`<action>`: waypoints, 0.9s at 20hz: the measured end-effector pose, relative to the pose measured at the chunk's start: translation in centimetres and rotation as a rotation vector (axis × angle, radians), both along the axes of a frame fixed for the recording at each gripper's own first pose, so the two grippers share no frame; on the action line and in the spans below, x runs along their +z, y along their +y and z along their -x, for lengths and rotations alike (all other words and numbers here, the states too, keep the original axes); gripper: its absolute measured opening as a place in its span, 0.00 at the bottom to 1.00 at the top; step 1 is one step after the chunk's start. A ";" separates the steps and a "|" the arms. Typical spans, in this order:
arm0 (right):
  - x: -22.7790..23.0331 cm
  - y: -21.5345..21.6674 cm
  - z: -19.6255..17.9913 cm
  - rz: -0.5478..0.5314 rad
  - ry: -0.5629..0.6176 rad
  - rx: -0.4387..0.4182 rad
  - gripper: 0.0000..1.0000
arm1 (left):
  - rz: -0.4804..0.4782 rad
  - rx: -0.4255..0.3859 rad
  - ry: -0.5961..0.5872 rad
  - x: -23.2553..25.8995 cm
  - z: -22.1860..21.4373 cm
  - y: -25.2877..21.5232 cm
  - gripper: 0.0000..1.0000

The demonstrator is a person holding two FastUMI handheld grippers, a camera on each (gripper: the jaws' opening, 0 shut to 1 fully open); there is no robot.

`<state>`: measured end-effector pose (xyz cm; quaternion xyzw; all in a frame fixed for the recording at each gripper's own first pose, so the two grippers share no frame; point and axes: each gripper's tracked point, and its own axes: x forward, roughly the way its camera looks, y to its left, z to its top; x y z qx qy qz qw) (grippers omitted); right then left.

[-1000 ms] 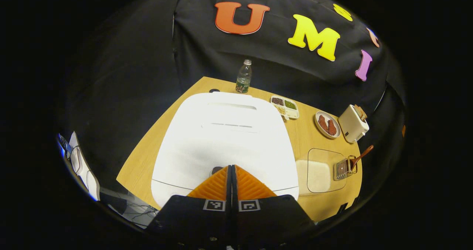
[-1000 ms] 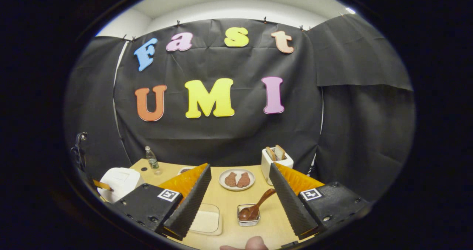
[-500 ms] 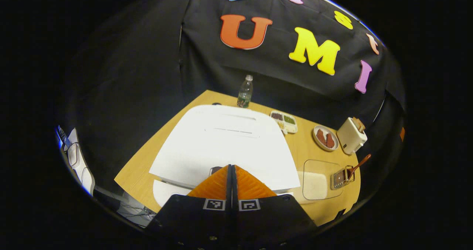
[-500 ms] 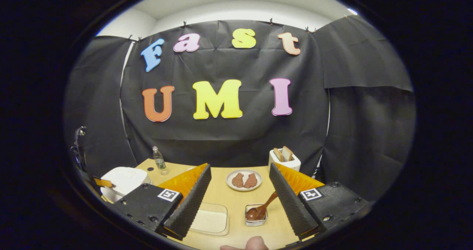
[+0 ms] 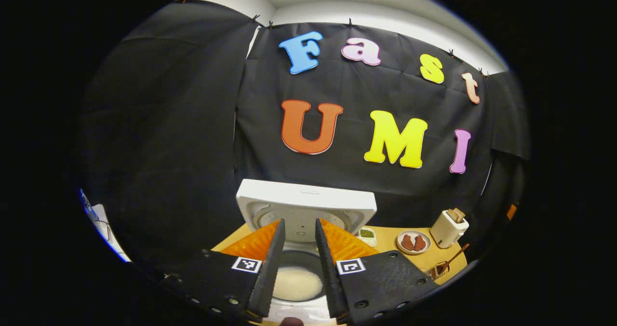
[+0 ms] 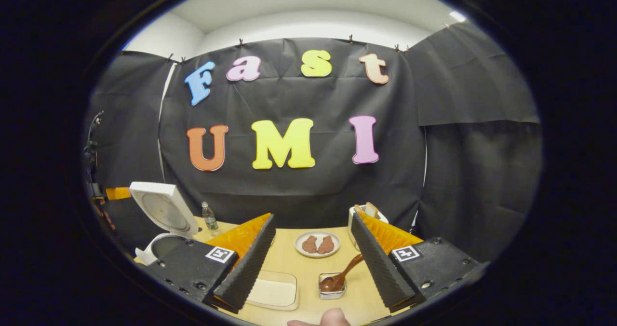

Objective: Close the left gripper, press the button to open the rice cooker; take a wooden spoon from the chopstick holder with the right hand, scoop a spoonful of rice and pour it into the rice cooker, then put the wooden spoon back into the chopstick holder.

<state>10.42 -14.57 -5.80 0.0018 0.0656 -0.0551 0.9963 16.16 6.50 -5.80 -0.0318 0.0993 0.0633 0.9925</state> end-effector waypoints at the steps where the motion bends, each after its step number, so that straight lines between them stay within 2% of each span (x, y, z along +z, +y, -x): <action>1: 0.1 -0.2 0.2 0.002 -0.004 -0.003 0.97 | -0.008 -0.007 -0.024 0.9 0.3 -0.6 0.48; 4: -0.3 -1.2 0.9 -0.002 0.000 -0.015 1.00 | -0.031 -0.023 -0.067 2.4 1.4 -1.8 0.97; 9: -2.3 -3.1 1.5 -0.016 0.041 -0.019 1.00 | -0.048 -0.039 -0.084 2.8 4.1 -3.9 0.94; 11: -4.5 -3.5 1.3 -0.039 0.095 0.000 0.97 | -0.053 -0.049 -0.080 2.4 4.8 -4.8 0.94; 14: -8.3 -4.5 0.6 -0.085 0.170 0.012 1.00 | -0.064 -0.029 -0.062 1.4 5.7 -5.4 0.94; 16: -10.8 -5.3 -0.6 -0.092 0.206 0.019 0.97 | -0.065 -0.025 -0.063 1.3 6.1 -6.2 0.94; 17: -12.1 -5.7 -1.2 -0.093 0.225 0.020 1.00 | -0.064 -0.024 -0.061 1.3 6.2 -6.6 0.94; 18: -13.4 -6.2 -1.9 -0.098 0.243 0.021 0.97 | -0.067 -0.018 -0.055 1.2 6.2 -6.7 0.94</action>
